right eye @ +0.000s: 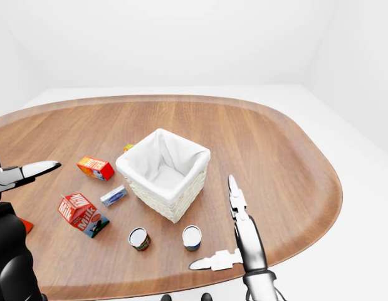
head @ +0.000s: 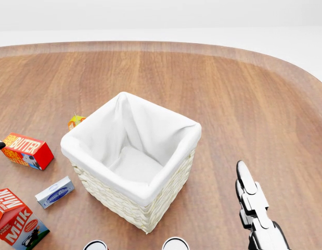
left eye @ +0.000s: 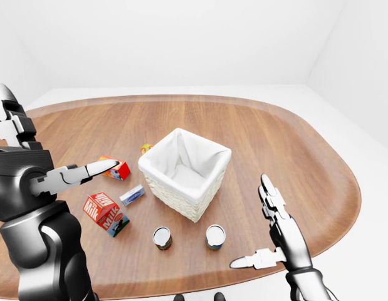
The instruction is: Pick up the alphabet soup, and put it in the basket.
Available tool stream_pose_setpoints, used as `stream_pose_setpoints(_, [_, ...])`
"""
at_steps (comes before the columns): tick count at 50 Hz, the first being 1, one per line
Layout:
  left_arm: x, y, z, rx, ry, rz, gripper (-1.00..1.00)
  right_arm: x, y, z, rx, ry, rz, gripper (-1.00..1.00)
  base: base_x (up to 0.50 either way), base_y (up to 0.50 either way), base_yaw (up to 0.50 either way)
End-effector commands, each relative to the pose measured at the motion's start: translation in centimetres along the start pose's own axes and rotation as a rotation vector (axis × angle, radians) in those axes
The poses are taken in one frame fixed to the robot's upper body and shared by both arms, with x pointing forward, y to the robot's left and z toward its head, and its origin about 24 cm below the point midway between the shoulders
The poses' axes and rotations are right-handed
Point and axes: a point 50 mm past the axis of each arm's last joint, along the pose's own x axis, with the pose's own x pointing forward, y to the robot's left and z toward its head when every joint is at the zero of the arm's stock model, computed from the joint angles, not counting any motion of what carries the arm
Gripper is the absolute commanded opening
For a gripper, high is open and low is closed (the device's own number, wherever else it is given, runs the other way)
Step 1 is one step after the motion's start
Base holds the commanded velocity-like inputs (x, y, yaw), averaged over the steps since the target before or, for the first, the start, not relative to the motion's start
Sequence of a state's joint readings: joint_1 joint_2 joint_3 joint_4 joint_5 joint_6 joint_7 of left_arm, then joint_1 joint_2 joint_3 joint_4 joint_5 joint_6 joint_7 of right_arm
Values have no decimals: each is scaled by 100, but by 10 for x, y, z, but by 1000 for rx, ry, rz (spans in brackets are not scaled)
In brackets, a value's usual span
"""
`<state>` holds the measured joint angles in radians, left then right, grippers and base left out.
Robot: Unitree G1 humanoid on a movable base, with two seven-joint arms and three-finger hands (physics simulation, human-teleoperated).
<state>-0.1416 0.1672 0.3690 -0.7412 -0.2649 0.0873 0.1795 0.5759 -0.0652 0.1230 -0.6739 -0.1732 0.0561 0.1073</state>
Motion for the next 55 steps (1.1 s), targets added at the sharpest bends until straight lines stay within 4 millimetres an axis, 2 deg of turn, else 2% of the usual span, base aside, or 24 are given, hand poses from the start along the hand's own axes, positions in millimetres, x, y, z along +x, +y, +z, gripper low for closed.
stream_pose_setpoints(1, [-1,0,0,2,2,-1,100,1,9,-10,3,29,17,100,0,0,0])
stream_pose_setpoints(13, [0,1,1,1,-5,1,100,5,14,-28,6,78,28,100,0,0,0])
stream_pose_setpoints(43, [-1,1,-3,1,16,2,100,18,49,-68,20,226,203,100,0,0,0])
stream_pose_setpoints(55, [-1,1,-2,0,12,2,100,23,50,-82,17,290,221,100,0,0,0])
